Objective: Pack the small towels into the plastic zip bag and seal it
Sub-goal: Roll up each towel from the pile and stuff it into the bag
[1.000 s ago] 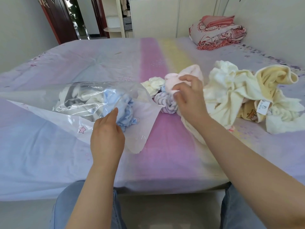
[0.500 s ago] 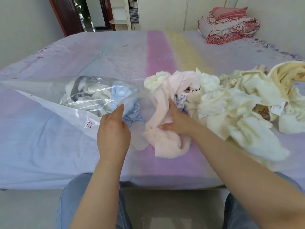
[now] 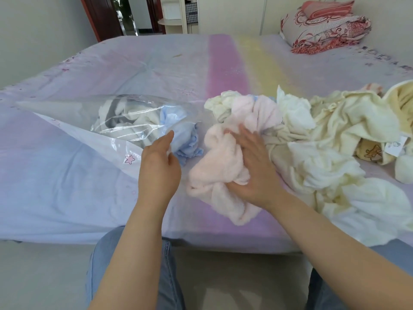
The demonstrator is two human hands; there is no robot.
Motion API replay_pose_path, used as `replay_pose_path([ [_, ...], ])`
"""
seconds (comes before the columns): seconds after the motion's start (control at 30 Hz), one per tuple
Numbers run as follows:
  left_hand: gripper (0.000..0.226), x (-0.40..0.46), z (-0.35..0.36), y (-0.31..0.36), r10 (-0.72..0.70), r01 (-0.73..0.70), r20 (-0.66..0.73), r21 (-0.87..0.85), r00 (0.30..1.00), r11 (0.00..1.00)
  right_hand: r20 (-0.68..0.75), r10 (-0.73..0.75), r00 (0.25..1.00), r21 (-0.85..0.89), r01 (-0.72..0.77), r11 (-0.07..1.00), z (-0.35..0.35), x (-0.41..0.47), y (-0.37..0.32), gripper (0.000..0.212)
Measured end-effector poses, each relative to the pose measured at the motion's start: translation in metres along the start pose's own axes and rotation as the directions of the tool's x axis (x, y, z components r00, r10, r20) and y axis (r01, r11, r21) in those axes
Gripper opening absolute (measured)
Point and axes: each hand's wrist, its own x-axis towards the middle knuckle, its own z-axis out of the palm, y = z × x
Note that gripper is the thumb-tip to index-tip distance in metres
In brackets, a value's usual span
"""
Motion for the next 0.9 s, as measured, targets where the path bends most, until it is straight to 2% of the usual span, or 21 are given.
replay_pose_path([
  [0.03, 0.057, 0.001, -0.002, 0.0, -0.003, 0.004, 0.036, -0.029, 0.999, 1.0, -0.054, -0.064, 0.996, 0.05, 0.067, 0.997, -0.001, 0.001, -0.011, 0.061],
  [0.1, 0.064, 0.003, -0.009, -0.002, -0.016, 0.027, 0.123, -0.093, 0.992, 0.995, -0.114, -0.081, 0.99, 0.167, 0.1, 0.981, 0.001, 0.001, -0.029, 0.058],
  [0.17, 0.071, 0.005, -0.018, -0.004, -0.006, 0.032, 0.183, -0.138, 0.983, 0.99, -0.014, -0.003, 1.0, 0.202, 0.006, 0.979, 0.013, 0.004, -0.038, 0.058],
  [0.23, 0.074, 0.002, -0.026, -0.005, 0.016, 0.007, 0.172, -0.131, 0.985, 0.991, 0.137, 0.1, 0.985, 0.128, -0.118, 0.985, 0.031, 0.014, -0.039, 0.059],
  [0.27, 0.075, -0.001, -0.029, -0.005, 0.025, -0.008, 0.146, -0.118, 0.989, 0.993, 0.164, 0.138, 0.977, 0.082, -0.153, 0.985, 0.042, 0.022, -0.038, 0.058],
  [0.37, 0.078, -0.008, -0.035, -0.003, 0.046, -0.04, 0.074, -0.071, 0.996, 0.997, 0.054, 0.283, 0.958, 0.059, -0.286, 0.956, 0.071, 0.041, -0.037, 0.06],
  [0.4, 0.079, -0.008, -0.036, -0.003, 0.047, -0.042, 0.071, -0.062, 0.996, 0.997, 0.001, 0.324, 0.946, 0.023, -0.324, 0.946, 0.079, 0.042, -0.038, 0.061],
  [0.43, 0.08, -0.009, -0.037, -0.004, 0.05, -0.046, 0.076, -0.053, 0.996, 0.998, -0.006, 0.345, 0.938, -0.083, -0.345, 0.935, 0.088, 0.04, -0.038, 0.063],
  [0.47, 0.081, -0.01, -0.037, -0.005, 0.053, -0.05, 0.088, -0.042, 0.995, 0.998, 0.07, 0.363, 0.929, -0.217, -0.341, 0.915, 0.096, 0.035, -0.035, 0.066],
  [0.5, 0.082, -0.012, -0.035, -0.006, 0.057, -0.054, 0.105, -0.03, 0.993, 0.998, 0.213, 0.38, 0.9, -0.318, -0.304, 0.898, 0.101, 0.028, -0.031, 0.067],
  [0.53, 0.082, -0.014, -0.033, -0.006, 0.06, -0.058, 0.121, -0.021, 0.991, 0.998, 0.369, 0.38, 0.848, -0.337, -0.258, 0.905, 0.103, 0.022, -0.025, 0.068],
  [0.57, 0.082, -0.017, -0.03, -0.006, 0.065, -0.064, 0.131, -0.014, 0.989, 0.998, 0.485, 0.362, 0.796, -0.284, -0.249, 0.926, 0.101, 0.02, -0.019, 0.069],
  [0.6, 0.081, -0.02, -0.028, -0.007, 0.076, -0.075, 0.131, -0.011, 0.988, 0.997, 0.52, 0.337, 0.785, -0.185, -0.282, 0.941, 0.095, 0.019, -0.015, 0.071],
  [0.63, 0.079, -0.022, -0.025, -0.007, 0.093, -0.092, 0.122, -0.01, 0.988, 0.996, 0.472, 0.324, 0.82, -0.062, -0.336, 0.94, 0.087, 0.017, -0.014, 0.071],
  [0.67, 0.077, -0.023, -0.024, -0.007, 0.113, -0.113, 0.108, -0.009, 0.988, 0.994, 0.345, 0.34, 0.875, 0.028, -0.372, 0.928, 0.078, 0.015, -0.014, 0.069],
  [0.73, 0.074, -0.022, -0.021, -0.008, 0.137, -0.137, 0.078, 0.001, 0.988, 0.991, 0.035, 0.357, 0.933, -0.037, -0.356, 0.934, 0.062, 0.003, -0.01, 0.061],
  [0.77, 0.073, -0.022, -0.021, -0.009, 0.138, -0.139, 0.07, 0.006, 0.988, 0.99, -0.042, 0.355, 0.934, -0.121, -0.358, 0.926, 0.055, -0.007, -0.006, 0.062],
  [0.8, 0.072, -0.021, -0.02, -0.01, 0.136, -0.137, 0.067, 0.009, 0.988, 0.99, -0.015, 0.374, 0.927, -0.185, -0.37, 0.91, 0.049, -0.016, -0.002, 0.067],
  [0.83, 0.073, -0.021, -0.02, -0.011, 0.134, -0.135, 0.069, 0.007, 0.989, 0.991, 0.085, 0.413, 0.907, -0.198, -0.39, 0.899, 0.043, -0.022, 0.003, 0.074],
  [0.9, 0.075, -0.021, -0.02, -0.014, 0.12, -0.12, 0.087, -0.008, 0.989, 0.993, 0.387, 0.467, 0.795, -0.165, -0.438, 0.884, 0.035, -0.027, 0.01, 0.092],
])
